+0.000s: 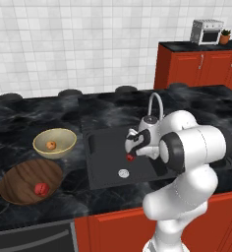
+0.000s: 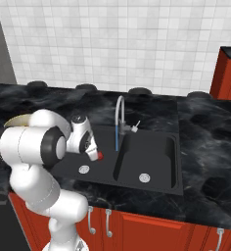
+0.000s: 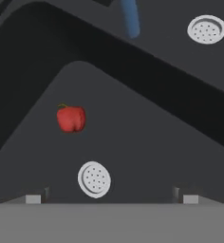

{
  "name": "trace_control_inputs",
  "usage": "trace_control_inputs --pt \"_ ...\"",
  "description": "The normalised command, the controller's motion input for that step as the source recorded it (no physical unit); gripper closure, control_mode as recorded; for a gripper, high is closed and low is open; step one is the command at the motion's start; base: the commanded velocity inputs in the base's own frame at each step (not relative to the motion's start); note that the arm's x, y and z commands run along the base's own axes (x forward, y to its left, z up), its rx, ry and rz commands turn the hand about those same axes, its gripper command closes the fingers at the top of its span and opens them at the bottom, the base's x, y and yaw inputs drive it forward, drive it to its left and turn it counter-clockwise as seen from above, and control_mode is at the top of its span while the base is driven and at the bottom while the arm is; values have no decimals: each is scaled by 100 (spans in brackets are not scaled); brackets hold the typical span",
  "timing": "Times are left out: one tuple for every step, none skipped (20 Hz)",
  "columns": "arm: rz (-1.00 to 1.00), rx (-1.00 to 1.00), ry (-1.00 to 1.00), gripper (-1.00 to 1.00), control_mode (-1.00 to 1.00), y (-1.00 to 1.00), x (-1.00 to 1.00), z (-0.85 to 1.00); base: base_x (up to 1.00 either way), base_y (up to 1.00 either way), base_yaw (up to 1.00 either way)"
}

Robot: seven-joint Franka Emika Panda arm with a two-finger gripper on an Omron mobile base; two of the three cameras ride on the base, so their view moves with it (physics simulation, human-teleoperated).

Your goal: Pick the bell peppers from the sink and place them in one bowl. Place the tangerine in the other bowl. Then turn off the sink faucet.

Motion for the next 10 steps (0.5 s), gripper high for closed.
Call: trace_control_inputs --pt "15 0 -4 -100 -100 0 24 -11 0 0 0" --pt "14 0 -3 -100 -100 0 26 -9 0 0 0" --pt "14 0 0 -100 -100 0 29 -11 0 0 0" --pt "11 0 -1 -100 -100 0 32 -9 0 0 0" --pt "9 0 0 -100 -100 0 36 -13 0 0 0" --pt "6 0 0 -100 -100 0 37 -16 0 0 0" --pt "3 0 0 -100 -100 0 43 -24 0 0 0" --pt "1 0 0 -100 -100 0 42 -22 0 0 0" --pt "0 0 0 -100 -100 0 40 -24 0 0 0" --pt "0 0 0 -100 -100 0 41 -26 0 0 0"
